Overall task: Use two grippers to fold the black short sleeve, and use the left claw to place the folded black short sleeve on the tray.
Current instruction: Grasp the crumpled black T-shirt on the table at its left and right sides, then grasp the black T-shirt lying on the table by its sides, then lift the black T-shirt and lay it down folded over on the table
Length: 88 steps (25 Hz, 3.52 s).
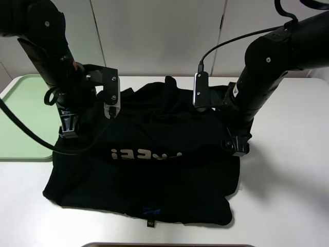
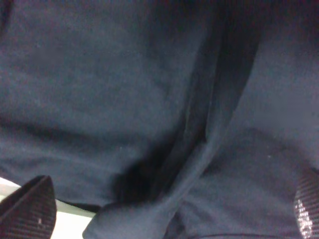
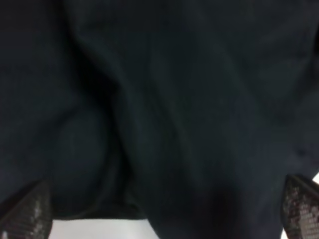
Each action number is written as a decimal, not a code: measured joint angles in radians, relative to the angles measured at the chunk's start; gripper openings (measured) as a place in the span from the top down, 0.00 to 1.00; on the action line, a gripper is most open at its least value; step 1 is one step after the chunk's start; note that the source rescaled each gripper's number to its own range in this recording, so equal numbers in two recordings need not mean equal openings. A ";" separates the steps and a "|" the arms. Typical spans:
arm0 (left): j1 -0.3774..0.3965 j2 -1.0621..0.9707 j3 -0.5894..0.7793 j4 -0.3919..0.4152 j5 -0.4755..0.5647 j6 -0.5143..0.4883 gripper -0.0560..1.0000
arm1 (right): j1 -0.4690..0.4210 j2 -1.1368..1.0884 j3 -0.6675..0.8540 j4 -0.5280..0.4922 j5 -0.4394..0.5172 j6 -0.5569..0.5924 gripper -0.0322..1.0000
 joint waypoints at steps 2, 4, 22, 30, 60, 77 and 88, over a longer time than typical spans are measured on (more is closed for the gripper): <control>0.000 0.005 0.000 0.000 -0.004 0.000 0.05 | 0.000 0.018 0.003 0.000 -0.012 -0.012 0.00; 0.000 0.006 0.000 0.000 -0.017 0.000 0.05 | 0.000 0.037 0.006 0.000 -0.017 -0.019 0.00; 0.009 0.019 -0.001 0.001 -0.091 0.014 0.05 | 0.000 0.126 0.007 0.002 -0.091 -0.023 0.00; 0.011 0.091 -0.001 0.001 -0.093 0.014 0.05 | 0.000 0.126 0.007 0.026 -0.116 -0.023 0.00; 0.011 0.216 -0.001 0.000 -0.124 0.041 0.31 | 0.000 0.154 0.007 0.060 -0.138 -0.023 0.23; 0.011 0.216 -0.001 -0.001 -0.125 0.041 0.95 | 0.000 0.154 0.007 0.060 -0.135 -0.057 0.97; 0.011 0.216 -0.001 -0.001 -0.125 0.042 0.95 | 0.000 0.154 0.007 0.060 -0.135 -0.060 0.97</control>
